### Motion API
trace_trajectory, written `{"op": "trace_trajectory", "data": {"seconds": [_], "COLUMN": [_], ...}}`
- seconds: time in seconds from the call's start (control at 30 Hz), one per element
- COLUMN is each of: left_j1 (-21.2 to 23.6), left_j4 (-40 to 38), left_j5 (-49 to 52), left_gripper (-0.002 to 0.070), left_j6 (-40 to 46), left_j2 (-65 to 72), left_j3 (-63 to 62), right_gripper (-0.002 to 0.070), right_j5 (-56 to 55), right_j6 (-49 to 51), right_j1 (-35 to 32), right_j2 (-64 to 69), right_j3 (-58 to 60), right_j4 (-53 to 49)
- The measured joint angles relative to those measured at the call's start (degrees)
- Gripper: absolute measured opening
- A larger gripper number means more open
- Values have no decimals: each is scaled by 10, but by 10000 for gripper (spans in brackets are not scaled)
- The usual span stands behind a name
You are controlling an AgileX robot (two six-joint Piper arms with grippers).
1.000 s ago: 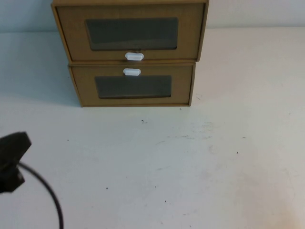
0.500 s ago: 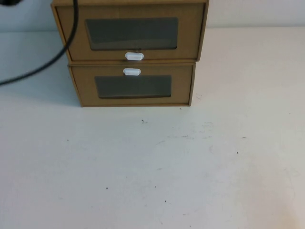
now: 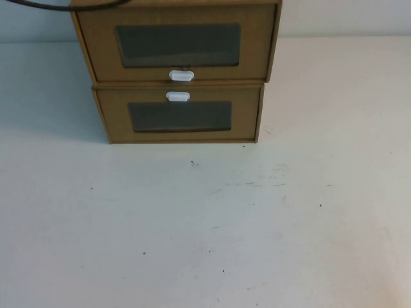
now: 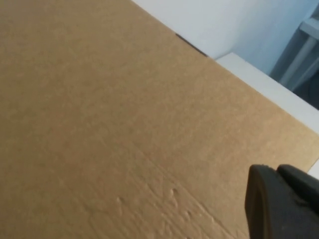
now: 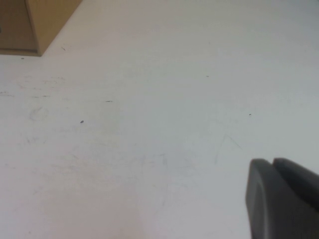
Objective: Open the shoe box
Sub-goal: 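Pull the top drawer of the cardboard box fully open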
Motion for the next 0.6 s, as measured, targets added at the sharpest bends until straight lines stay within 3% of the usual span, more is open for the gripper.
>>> {"op": "trace_trajectory", "data": {"seconds": [0.23, 0.6], "left_j1": [-51, -59], "left_j4": [70, 88], "left_j5": [9, 10], "left_gripper": [-5, -5], "left_j6": [-14, -23], "left_j2": [65, 96], "left_j3": [-43, -48], "right_gripper": [-13, -14], "right_j5": [0, 0], "right_j6": [0, 0], "right_j1": [0, 0], "right_j2": [0, 0], "right_j3": [0, 0], "right_j4": [0, 0]}}
